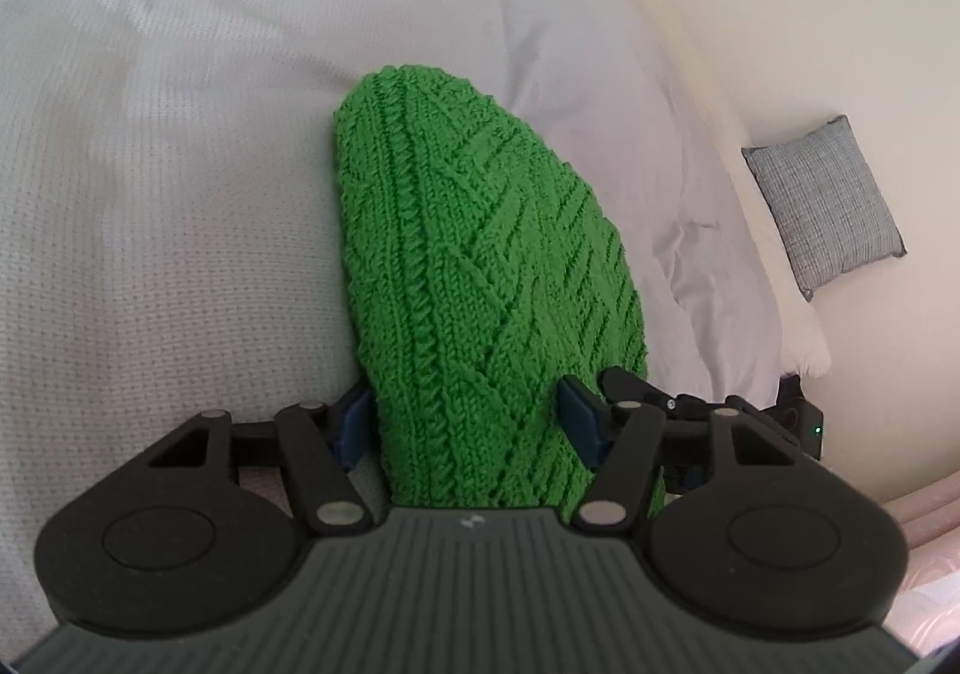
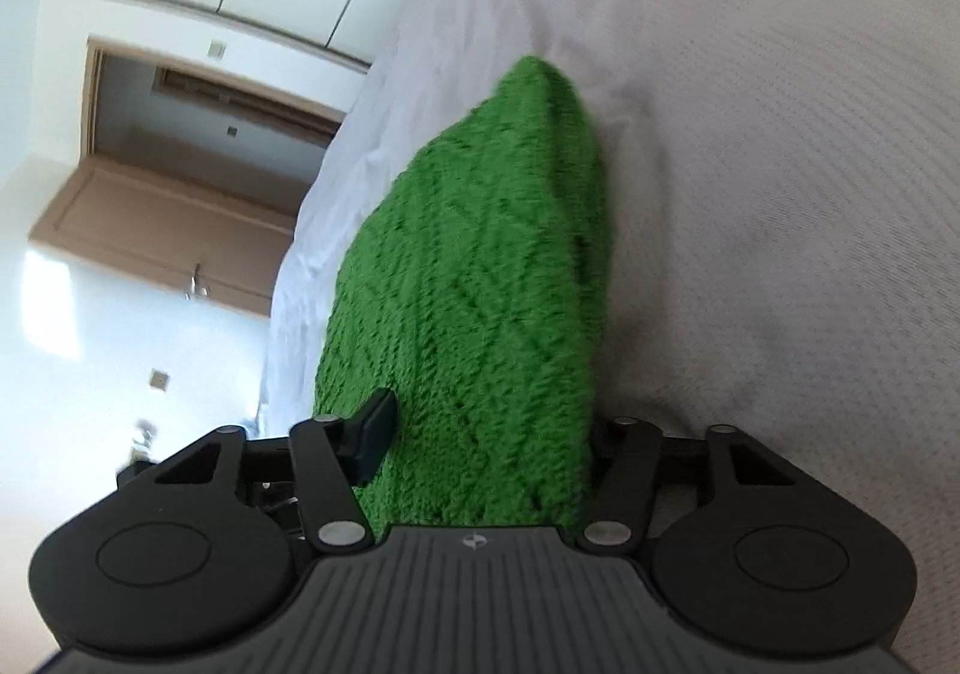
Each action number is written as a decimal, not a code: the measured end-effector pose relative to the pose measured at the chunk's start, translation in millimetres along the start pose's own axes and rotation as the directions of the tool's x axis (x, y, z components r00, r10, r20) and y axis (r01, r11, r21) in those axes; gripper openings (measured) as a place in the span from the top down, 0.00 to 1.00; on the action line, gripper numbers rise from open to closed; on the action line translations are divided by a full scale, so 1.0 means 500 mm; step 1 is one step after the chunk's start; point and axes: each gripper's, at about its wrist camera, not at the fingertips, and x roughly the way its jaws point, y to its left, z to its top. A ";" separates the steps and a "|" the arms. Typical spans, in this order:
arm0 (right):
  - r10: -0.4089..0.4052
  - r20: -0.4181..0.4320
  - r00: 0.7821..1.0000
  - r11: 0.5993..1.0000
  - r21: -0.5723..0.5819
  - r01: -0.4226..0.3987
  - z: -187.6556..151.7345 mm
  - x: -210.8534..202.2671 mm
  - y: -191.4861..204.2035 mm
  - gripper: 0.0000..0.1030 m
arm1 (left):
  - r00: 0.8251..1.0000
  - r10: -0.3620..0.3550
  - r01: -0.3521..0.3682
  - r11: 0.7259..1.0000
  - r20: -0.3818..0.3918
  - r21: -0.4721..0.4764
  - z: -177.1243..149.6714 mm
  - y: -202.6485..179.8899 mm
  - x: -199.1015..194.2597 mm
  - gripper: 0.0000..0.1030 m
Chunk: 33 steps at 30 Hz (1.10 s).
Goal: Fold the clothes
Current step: 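Lift the folded vest with both grippers and carry it toward the folded clothes stack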
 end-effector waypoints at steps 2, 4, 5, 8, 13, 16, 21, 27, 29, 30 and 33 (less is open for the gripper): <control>-0.015 -0.009 1.000 1.000 -0.004 0.015 0.004 0.009 -0.001 0.50 | 1.000 -0.005 0.005 1.000 -0.004 -0.003 0.002 0.005 0.011 0.41; -0.018 -0.016 1.000 1.000 -0.004 0.018 0.009 0.020 -0.003 0.49 | 1.000 -0.027 0.027 1.000 -0.013 0.004 0.002 0.008 0.025 0.40; -0.016 -0.018 1.000 1.000 -0.003 0.016 0.012 0.025 -0.004 0.49 | 0.999 -0.042 0.042 0.999 -0.018 0.009 0.002 0.008 0.032 0.39; 0.002 -0.024 1.000 1.000 0.001 -0.002 0.019 0.041 -0.009 0.49 | 0.997 -0.069 0.069 0.997 -0.028 0.019 0.006 0.011 0.048 0.38; 0.052 -0.025 0.998 0.999 0.005 -0.052 0.018 0.040 -0.028 0.62 | 0.991 -0.119 0.122 0.992 -0.056 0.040 0.017 0.019 0.069 0.50; 0.063 -0.030 0.998 0.998 0.008 -0.063 0.022 0.035 -0.032 0.65 | 0.988 -0.134 0.137 0.990 -0.076 0.041 0.021 0.023 0.075 0.54; 0.001 -0.026 1.000 0.999 0.045 0.000 0.021 0.021 -0.001 0.67 | 0.990 -0.070 0.077 0.996 -0.124 0.054 0.040 -0.008 0.067 0.63; -0.037 -0.044 0.998 0.996 0.084 0.041 0.029 -0.011 0.104 0.68 | 0.990 0.011 -0.004 0.999 -0.139 0.051 0.079 -0.090 -0.004 0.65; -0.038 -0.053 0.998 0.994 0.101 0.043 0.032 -0.020 0.146 0.68 | 0.990 0.029 -0.026 0.999 -0.136 0.023 0.094 -0.111 -0.045 0.65; -0.036 -0.058 0.998 0.993 0.111 0.042 0.033 -0.024 0.167 0.68 | 0.990 0.044 -0.043 0.999 -0.135 0.012 0.102 -0.124 -0.068 0.65; -0.026 -0.079 0.997 0.990 0.135 0.037 0.036 -0.032 0.240 0.68 | 0.988 0.085 -0.087 0.996 -0.128 -0.009 0.123 -0.164 -0.141 0.65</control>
